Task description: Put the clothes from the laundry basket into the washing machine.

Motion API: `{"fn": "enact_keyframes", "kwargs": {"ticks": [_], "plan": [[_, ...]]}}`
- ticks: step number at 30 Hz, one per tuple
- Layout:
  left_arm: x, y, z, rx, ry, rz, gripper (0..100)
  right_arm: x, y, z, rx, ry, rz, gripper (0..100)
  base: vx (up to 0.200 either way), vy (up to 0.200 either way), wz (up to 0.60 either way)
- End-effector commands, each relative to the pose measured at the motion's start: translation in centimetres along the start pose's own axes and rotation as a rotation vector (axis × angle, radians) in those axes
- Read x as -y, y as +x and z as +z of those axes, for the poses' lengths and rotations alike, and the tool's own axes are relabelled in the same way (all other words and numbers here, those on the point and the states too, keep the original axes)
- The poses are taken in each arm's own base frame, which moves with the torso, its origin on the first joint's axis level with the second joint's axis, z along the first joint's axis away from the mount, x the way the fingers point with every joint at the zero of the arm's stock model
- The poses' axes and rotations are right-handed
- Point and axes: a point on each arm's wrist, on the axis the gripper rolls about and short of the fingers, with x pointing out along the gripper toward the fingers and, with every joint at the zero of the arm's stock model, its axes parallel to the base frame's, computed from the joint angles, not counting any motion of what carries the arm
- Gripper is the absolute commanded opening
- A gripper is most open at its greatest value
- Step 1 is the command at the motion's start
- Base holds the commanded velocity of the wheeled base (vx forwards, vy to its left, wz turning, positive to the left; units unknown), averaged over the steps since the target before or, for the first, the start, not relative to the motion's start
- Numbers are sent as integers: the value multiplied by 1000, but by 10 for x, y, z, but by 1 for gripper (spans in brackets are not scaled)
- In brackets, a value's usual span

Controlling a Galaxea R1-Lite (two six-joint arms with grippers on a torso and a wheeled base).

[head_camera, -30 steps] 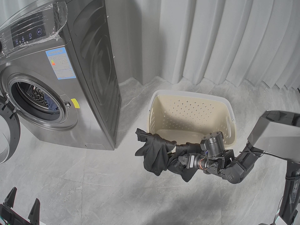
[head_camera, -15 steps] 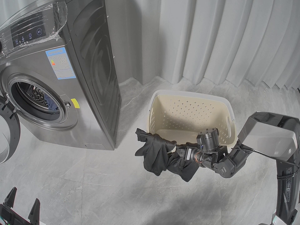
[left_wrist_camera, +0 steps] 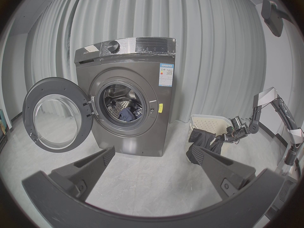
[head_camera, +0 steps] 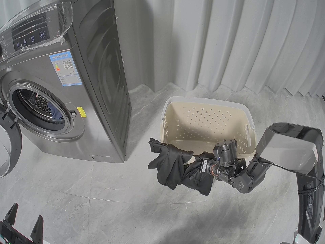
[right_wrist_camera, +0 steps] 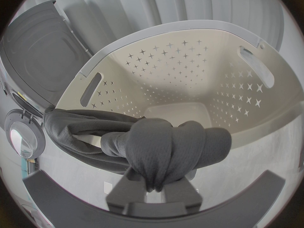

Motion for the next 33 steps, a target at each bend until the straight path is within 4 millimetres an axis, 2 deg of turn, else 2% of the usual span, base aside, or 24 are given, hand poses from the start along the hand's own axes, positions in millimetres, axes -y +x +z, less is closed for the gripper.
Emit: {"fn": "enact_keyframes", "kwargs": {"ticks": [1,8,12,15,18,22,23,26,33], "plan": [[0,0,-5,0,-1,0,100,-1,-6,-1,-5,-3,2,0,0,0,0],[0,0,-5,0,-1,0,100,-16,-67,18,40,-19,71,0,0,0,0],[0,0,-5,0,-1,0,100,-19,-111,23,50,-43,124,0,0,0,0],[0,0,-5,-3,-1,1,100,-19,-135,28,76,-60,151,0,0,0,0],[0,0,-5,0,-1,0,100,-24,-170,35,123,-66,216,0,0,0,0],[0,0,-5,-1,-1,0,100,-22,-215,37,168,-108,315,0,0,0,0],[0,0,-5,-1,-1,0,100,-20,-221,37,177,-118,329,0,0,0,0],[0,0,-5,-1,2,0,100,-15,-257,41,221,-145,454,0,0,0,0],[0,0,-5,0,-1,0,100,-16,-275,52,311,-202,521,0,0,0,0]]}}
